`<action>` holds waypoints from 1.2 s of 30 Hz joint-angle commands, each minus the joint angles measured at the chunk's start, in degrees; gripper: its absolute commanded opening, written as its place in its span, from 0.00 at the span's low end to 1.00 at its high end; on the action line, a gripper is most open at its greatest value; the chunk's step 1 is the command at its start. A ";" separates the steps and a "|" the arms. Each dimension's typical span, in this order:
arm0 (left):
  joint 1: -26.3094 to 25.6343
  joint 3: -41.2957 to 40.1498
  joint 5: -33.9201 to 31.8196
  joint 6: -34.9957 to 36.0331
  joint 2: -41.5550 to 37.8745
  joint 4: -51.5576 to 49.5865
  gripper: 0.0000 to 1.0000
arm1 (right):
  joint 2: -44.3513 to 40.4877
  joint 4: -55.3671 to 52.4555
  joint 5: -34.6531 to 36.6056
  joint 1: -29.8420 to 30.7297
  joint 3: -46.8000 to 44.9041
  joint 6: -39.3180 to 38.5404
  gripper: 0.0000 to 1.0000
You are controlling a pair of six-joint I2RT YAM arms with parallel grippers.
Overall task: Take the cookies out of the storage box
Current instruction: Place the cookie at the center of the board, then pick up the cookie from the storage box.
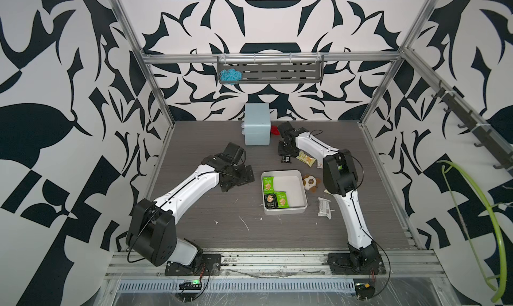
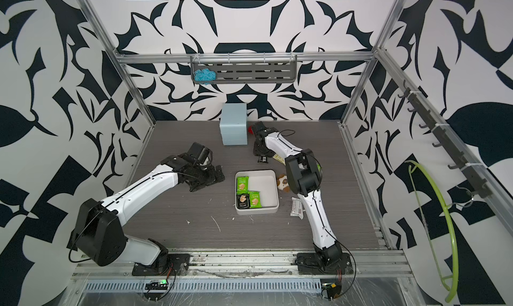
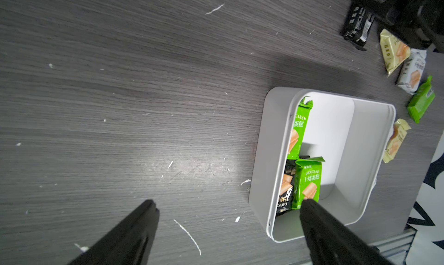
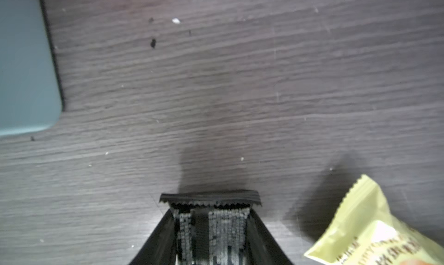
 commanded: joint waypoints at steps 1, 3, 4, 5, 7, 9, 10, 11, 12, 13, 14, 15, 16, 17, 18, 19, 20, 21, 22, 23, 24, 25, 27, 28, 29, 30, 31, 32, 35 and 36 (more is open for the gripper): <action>-0.64 0.18 0.60 -0.41 0.70 -1.14 0.98 | -2.89 -2.28 0.61 -0.14 1.52 -0.74 0.56; -2.50 1.63 -0.98 -0.41 1.38 -1.09 0.96 | -5.34 -2.88 0.45 -0.14 1.44 -1.45 0.59; -3.47 2.60 -1.68 -0.45 1.92 -1.05 0.96 | -6.47 -3.50 0.33 -0.14 1.44 -1.74 0.60; -4.65 3.94 -2.41 -0.58 2.84 -1.14 0.96 | -7.92 -4.43 0.25 -0.14 1.28 -2.14 0.60; -7.09 6.69 -3.82 -0.83 5.00 -1.40 0.95 | -11.22 -5.92 0.21 -0.14 -0.09 -2.45 0.61; -10.26 10.56 -6.25 -0.94 7.85 -2.10 0.94 | -15.96 -6.22 0.02 -0.14 -4.39 -2.46 0.61; -11.75 12.43 -7.35 -0.89 9.21 -2.43 0.94 | -18.04 -5.74 -0.38 -0.14 -6.87 -2.48 0.61; -13.44 14.56 -8.62 -0.85 10.89 -2.98 0.94 | -20.96 -5.35 -0.63 -0.14 -9.89 -2.36 0.61; -14.77 16.77 -9.62 -0.91 12.58 -3.63 0.93 | -23.77 -5.05 -0.76 -0.13 -12.97 -2.20 0.61; -16.01 18.56 -10.27 -1.28 14.12 -4.21 0.93 | -26.12 -4.93 -0.89 -0.14 -15.77 -2.15 0.60; -17.16 20.42 -11.05 -2.12 15.94 -4.61 0.93 | -28.76 -4.93 -1.26 -0.14 -18.81 -1.87 0.60; -18.22 22.07 -11.54 -2.97 17.58 -4.65 0.91 | -31.34 -4.86 -1.72 -0.14 -21.85 -1.91 0.60; -19.10 23.39 -11.95 -3.69 18.93 -4.65 0.90 | -33.58 -4.80 -1.69 -0.18 -24.18 -1.86 0.60; -19.99 24.80 -13.24 -4.65 20.41 -4.65 0.90 | -36.30 -4.43 -1.67 -0.15 -27.92 -1.62 0.59; -20.85 26.43 -14.19 -5.66 22.21 -6.08 0.89 | -39.03 -3.97 -1.46 -0.18 -31.30 -1.43 0.59; -21.67 27.85 -14.87 -6.28 23.59 -6.88 0.86 | -41.39 -3.47 -1.34 -0.27 -34.20 -1.16 0.59; -22.47 29.68 -15.69 -7.15 25.33 -8.34 0.86 | -44.12 -2.61 -1.27 -0.38 -37.26 -1.10 0.59; -23.03 31.37 -16.40 -8.01 27.04 -9.69 0.86 | -46.31 -2.05 -1.21 -0.55 -40.05 -0.89 0.59; -23.59 33.35 -17.11 -8.99 28.65 -11.37 0.84 | -48.67 -1.42 -1.31 -0.86 -42.74 -0.67 0.58; -24.11 34.84 -17.91 -9.80 30.13 -12.35 0.81 | -50.99 -0.94 -1.94 -1.16 -45.07 -0.55 0.58; -24.39 35.95 -18.26 -10.68 31.32 -13.26 0.81 | -52.62 -0.46 -2.63 -1.41 -46.84 -0.44 0.58; -24.54 36.99 -18.41 -11.79 32.41 -13.89 0.80 | -54.32 -0.08 -3.16 -1.56 -48.57 -0.59 0.58; -24.54 38.30 -19.04 -13.79 34.17 -14.52 0.77 | -56.68 -0.02 -3.29 -1.76 -51.02 -0.82 0.58; -24.54 38.87 -19.64 -14.93 34.95 -15.25 0.77 | -57.59 -0.02 -3.41 -1.98 -52.00 -1.17 0.58; -24.50 39.71 -20.59 -15.93 35.77 -16.10 0.77 | -58.28 0.11 -3.57 -2.20 -52.91 -1.58 0.58; -24.54 40.43 -21.69 -16.84 36.50 -17.28 0.78 | -58.74 0.29 -3.94 -2.37 -53.54 -2.11 0.58; -24.53 41.57 -22.51 -17.33 37.38 -18.88 0.78 | -59.24 0.33 -3.99 -2.66 -54.19 -2.86 0.57; -24.54 42.59 -23.26 -17.61 38.09 -20.06 0.79 | -59.46 0.38 -4.04 -3.02 -54.67 -3.42 0.57; -24.54 44.43 -24.08 -18.06 40.15 -21.81 0.80 | -59.35 0.51 -5.18 -4.30 -55.52 -5.03 0.57; -24.54 44.86 -23.80 -18.16 40.71 -21.79 0.80 | -59.19 0.57 -5.83 -4.82 -55.67 -5.37 0.57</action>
